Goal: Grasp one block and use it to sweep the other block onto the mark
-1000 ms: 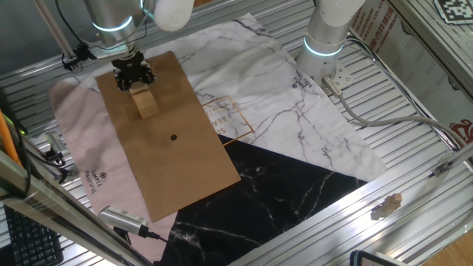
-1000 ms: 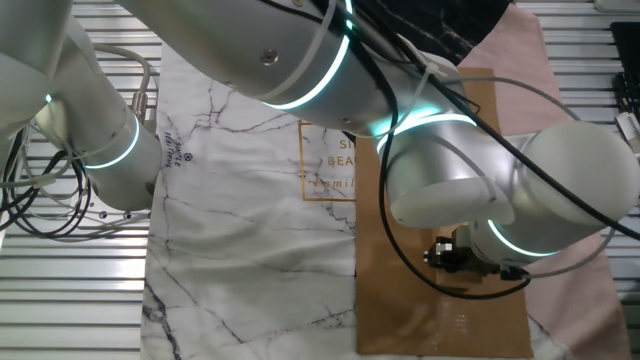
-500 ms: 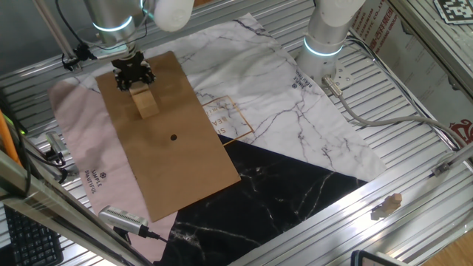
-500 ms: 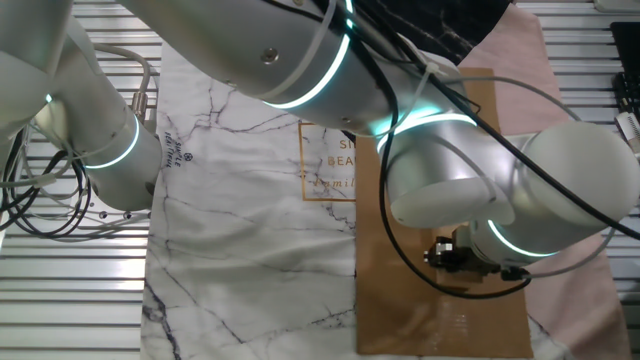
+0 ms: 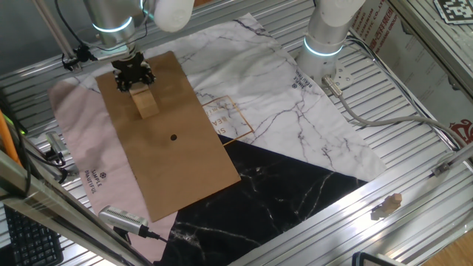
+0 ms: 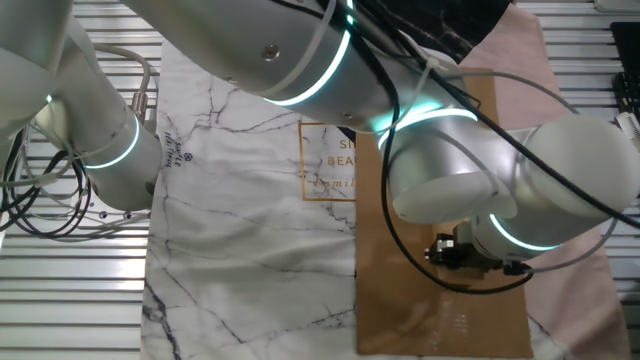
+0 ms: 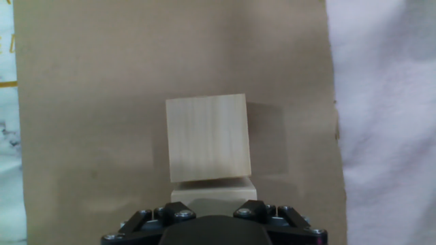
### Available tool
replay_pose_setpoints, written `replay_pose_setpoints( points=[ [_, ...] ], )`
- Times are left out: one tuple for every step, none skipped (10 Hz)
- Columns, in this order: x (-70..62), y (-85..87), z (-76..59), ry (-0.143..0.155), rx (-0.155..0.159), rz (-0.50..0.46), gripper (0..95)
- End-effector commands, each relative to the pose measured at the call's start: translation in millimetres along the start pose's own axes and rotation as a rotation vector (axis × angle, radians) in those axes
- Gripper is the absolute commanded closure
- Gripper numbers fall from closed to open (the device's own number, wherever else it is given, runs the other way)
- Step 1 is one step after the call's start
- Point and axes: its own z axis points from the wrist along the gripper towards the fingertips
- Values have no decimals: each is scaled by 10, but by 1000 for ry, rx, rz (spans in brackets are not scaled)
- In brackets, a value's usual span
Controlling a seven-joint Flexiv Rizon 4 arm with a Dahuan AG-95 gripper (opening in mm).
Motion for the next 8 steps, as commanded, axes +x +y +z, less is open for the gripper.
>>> replay_pose_setpoints(
  points=[
    [-6,-9,13,-5,1,-3,950],
    [-8,-11,14,-5,1,-3,950],
    [-26,-10,15,-3,1,-3,950],
    [-32,-9,16,-3,1,-2,950],
    [-54,-8,20,-3,2,-1,950],
    [-69,-7,22,-1,2,-1,950],
    [-75,-5,24,-3,2,1,950],
    [-83,-1,30,-4,2,1,950]
  ],
)
